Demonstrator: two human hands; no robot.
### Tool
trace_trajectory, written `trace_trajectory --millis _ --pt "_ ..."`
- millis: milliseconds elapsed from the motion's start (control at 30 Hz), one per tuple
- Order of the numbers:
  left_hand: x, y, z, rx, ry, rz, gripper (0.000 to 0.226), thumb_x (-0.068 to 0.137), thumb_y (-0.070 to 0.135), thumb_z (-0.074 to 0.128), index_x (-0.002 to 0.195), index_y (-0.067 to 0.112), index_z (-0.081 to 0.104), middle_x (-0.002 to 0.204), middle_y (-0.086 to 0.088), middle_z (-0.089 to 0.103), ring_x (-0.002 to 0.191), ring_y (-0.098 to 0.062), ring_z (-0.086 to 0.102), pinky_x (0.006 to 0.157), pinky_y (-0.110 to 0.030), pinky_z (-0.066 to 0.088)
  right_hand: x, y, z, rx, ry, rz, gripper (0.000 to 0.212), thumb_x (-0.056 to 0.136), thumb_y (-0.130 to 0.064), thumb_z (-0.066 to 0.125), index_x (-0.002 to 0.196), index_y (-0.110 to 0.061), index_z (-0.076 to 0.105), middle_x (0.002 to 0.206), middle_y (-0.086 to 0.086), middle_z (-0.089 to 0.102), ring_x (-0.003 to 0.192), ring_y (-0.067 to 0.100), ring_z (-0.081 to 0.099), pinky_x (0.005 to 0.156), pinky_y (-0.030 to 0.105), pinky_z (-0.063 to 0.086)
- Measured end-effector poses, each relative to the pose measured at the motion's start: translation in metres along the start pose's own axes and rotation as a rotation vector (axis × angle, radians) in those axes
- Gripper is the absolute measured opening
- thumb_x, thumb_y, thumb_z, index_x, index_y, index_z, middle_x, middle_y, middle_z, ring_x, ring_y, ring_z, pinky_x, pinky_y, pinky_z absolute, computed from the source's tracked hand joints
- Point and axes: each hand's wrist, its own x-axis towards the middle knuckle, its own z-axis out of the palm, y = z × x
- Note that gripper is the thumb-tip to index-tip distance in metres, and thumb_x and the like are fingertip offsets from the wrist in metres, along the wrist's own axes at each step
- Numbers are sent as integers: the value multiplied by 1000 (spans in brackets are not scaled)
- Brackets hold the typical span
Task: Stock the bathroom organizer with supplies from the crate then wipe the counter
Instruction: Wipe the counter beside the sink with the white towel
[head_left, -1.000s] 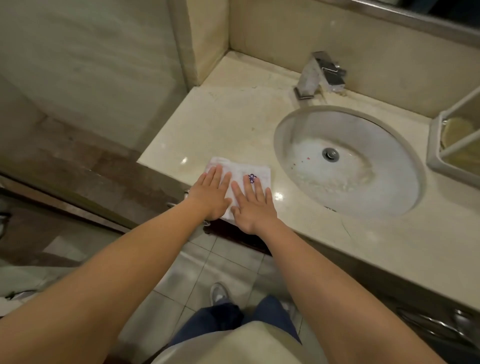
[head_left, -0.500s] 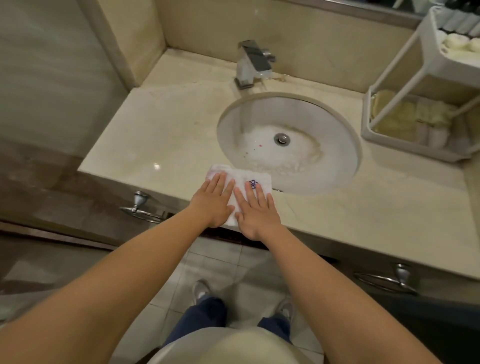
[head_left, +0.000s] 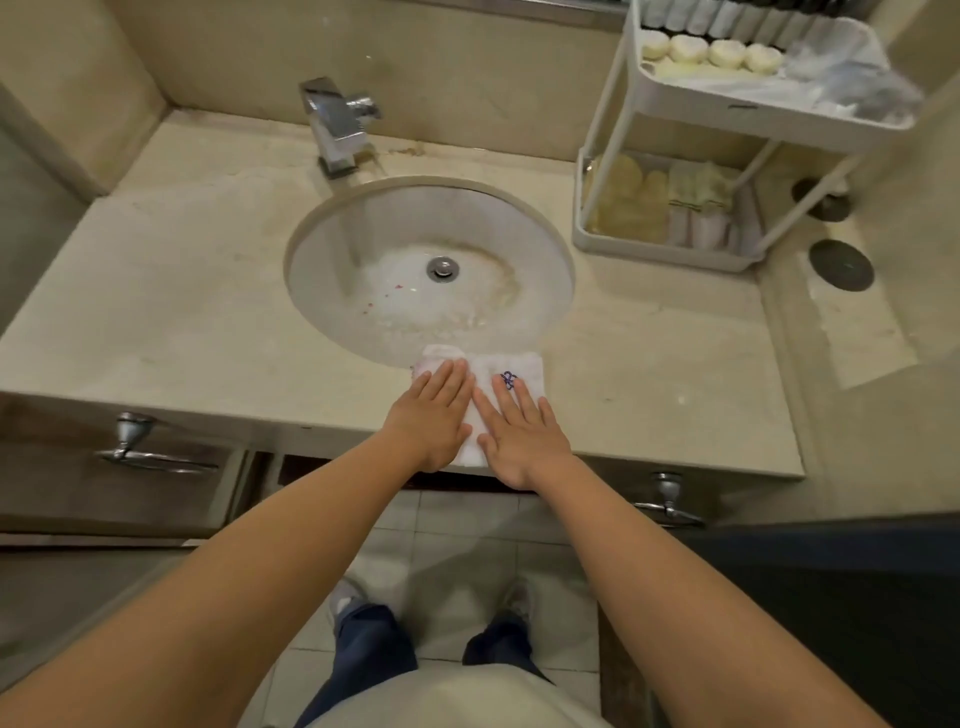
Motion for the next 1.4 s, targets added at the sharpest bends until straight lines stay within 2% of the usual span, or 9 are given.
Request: trace_trajectory --millis 833,1100,1233,1400 --pt "121 209 -53 56 46 262 65 104 40 16 151 8 -16 158 -9 -24 147 -23 -21 120 -37 -7 -71 231 9 104 43 234 61 105 -38 20 151 -34 -20 156 -8 -32 145 15 -28 119 44 -13" --pt "145 233 -62 103 66 330 66 104 40 16 151 9 -17 158 -10 -25 146 -23 -22 118 -37 -10 -75 253 3 181 60 290 65 104 -32 26 154 -26 -15 159 -1 -28 147 20 -23 121 40 -9" --pt "148 230 -63 98 54 337 66 104 41 16 151 9 -18 157 -9 -27 145 -22 -23 118 -36 -11 -69 244 6 277 86 299 64 105 -32 25 153 -22 -16 158 4 -30 146 24 -27 120 39 -10" --pt "161 235 -71 55 42 309 67 104 42 17 151 10 -18 157 -8 -28 145 -21 -24 120 -37 -9 -61 258 -6 282 59 296 70 102 -27 30 153 -23 -18 157 3 -32 145 23 -29 121 39 -10"
